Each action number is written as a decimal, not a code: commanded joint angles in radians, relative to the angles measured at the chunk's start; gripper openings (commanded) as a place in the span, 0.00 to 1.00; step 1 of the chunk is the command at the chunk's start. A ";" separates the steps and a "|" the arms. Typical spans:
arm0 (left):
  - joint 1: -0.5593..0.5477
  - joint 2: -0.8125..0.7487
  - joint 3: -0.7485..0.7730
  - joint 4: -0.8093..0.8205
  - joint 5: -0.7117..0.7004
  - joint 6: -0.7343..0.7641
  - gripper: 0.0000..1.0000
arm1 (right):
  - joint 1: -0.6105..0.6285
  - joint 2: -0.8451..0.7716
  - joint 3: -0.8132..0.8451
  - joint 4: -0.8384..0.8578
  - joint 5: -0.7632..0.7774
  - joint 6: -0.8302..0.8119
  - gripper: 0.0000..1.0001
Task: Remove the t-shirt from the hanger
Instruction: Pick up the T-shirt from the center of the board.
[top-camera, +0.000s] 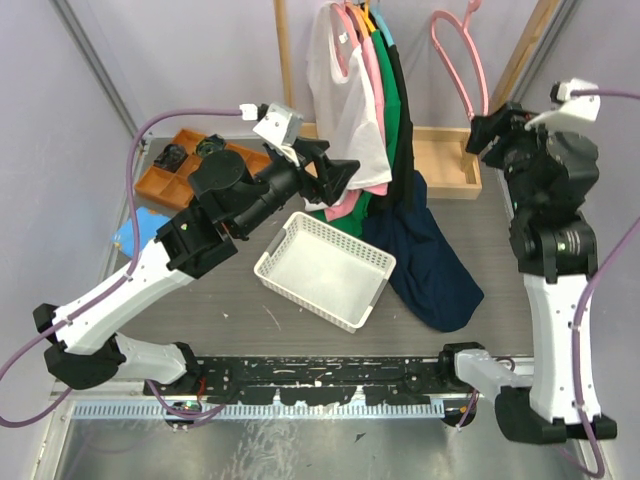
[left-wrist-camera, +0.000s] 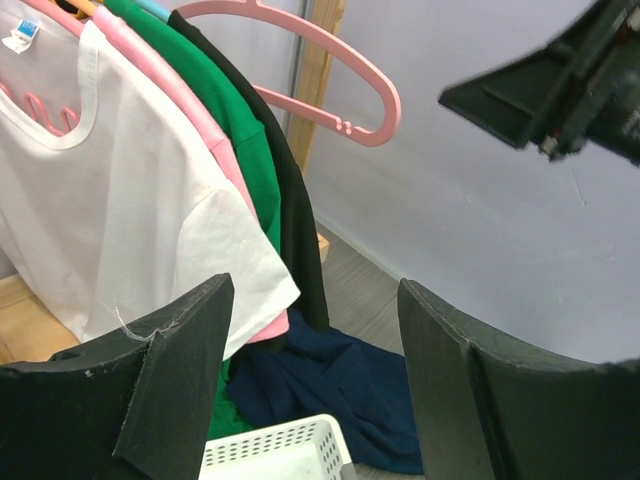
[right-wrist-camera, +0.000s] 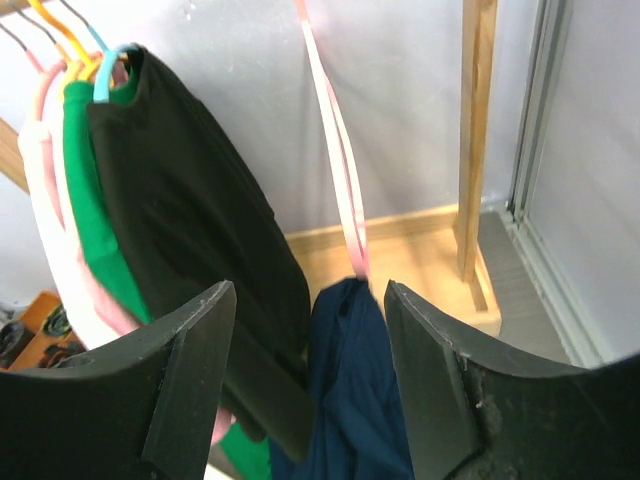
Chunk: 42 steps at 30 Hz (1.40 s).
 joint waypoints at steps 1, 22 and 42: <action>-0.004 -0.004 -0.019 0.049 -0.012 -0.017 0.74 | -0.003 -0.122 -0.111 -0.078 -0.002 0.115 0.67; -0.004 -0.030 -0.054 0.005 -0.015 -0.075 0.74 | -0.003 -0.256 -0.538 -0.368 -0.127 0.315 0.72; -0.003 -0.134 -0.118 -0.063 -0.037 -0.117 0.74 | -0.002 -0.006 -0.746 -0.128 -0.209 0.266 1.00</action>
